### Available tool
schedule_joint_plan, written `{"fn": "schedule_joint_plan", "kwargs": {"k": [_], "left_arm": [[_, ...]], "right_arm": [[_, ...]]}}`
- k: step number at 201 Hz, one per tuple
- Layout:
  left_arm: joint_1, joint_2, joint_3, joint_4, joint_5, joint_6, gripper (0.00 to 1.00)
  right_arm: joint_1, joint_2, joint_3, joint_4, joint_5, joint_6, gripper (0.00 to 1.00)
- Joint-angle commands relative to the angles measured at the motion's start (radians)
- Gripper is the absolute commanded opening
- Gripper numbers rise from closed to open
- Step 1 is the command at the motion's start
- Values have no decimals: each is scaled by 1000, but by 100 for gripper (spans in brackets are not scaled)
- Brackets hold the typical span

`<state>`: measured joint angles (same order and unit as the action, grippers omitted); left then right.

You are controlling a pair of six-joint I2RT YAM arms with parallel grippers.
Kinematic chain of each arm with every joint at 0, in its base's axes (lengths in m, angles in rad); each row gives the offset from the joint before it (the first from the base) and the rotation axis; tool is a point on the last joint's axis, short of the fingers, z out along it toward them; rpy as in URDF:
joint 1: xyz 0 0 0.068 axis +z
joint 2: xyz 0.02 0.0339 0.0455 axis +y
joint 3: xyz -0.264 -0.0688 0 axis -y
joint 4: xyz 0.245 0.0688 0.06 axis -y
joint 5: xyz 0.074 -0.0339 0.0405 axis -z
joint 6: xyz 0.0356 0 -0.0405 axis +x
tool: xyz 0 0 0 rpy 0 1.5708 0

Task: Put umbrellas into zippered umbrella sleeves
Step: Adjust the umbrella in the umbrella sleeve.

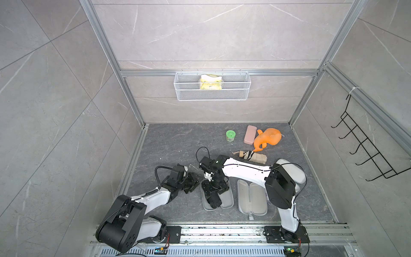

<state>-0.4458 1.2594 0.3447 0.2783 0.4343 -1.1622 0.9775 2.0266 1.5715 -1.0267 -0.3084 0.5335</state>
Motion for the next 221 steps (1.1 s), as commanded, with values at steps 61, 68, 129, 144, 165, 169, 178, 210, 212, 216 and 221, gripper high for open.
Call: {"fn": "schedule_joint_plan", "kwargs": {"k": [61,68,129,144,165,169,178,210,212,216,221], "left_arm": [[-169,-16,-100,131,-29,-143,43],[-178,-5,-101,150,-32,-152,41],[-194,7,-124,209,-49,-188,36],[-188,-35,-119,139,-60,-166,41],[-178,-113,-79,-16,-74,-93,50],[-173,-123,-72,-40,-77,-82,51],[-160,-139,-62,-73,-75,-62,55],[-123,-111,1,-151,-31,42,61],[-123,-106,5,-156,-29,50,61],[-123,-97,14,-161,-25,60,61],[-123,-84,23,-165,-18,71,62]], "right_arm": [[2,-79,-114,213,-132,154,73],[2,-81,-122,231,-148,166,73],[-4,-88,-184,292,-146,221,74],[-22,-131,-156,192,-87,150,76],[-75,-232,-129,81,-62,52,80],[-85,-249,-128,60,-53,39,81],[-116,-292,-132,13,-21,13,82],[-255,-417,-281,24,-10,-21,84],[-257,-420,-289,32,-15,-19,84],[-258,-423,-294,42,-20,-17,84],[-259,-423,-305,58,-29,-13,84]]}}
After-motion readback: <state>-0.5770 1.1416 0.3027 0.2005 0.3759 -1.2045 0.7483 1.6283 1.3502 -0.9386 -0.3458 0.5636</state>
